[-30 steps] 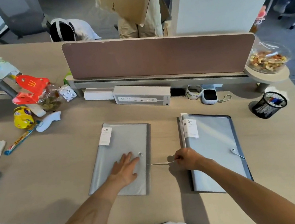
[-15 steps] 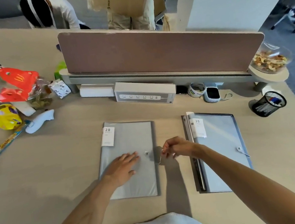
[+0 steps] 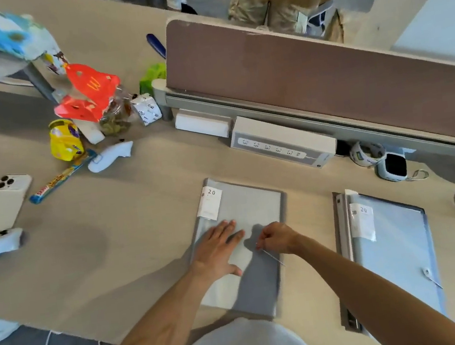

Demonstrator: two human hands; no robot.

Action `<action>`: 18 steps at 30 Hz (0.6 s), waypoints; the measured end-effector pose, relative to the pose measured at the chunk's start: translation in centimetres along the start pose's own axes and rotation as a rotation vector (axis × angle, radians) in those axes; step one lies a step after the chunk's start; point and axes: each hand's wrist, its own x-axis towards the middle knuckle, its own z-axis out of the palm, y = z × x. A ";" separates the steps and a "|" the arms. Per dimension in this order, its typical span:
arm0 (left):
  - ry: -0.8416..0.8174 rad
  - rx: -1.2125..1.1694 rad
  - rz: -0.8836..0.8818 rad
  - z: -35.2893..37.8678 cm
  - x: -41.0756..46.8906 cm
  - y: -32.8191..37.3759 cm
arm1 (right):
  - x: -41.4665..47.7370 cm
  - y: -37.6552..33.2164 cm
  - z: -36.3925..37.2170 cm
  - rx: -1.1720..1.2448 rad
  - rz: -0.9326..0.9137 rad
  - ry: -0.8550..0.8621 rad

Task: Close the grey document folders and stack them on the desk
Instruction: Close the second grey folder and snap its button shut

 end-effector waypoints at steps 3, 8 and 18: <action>-0.008 -0.009 -0.009 -0.1 0.1 -0.1 | 0.5 -0.1 -0.1 0.129 0.049 0.082; -0.013 -0.016 -0.016 -0.6 0.3 -0.1 | 0.3 1.1 -1.8 0.509 0.258 0.208; -0.027 -0.030 -0.074 -0.9 0.3 0.8 | -2.2 5.9 -0.2 0.099 0.110 0.281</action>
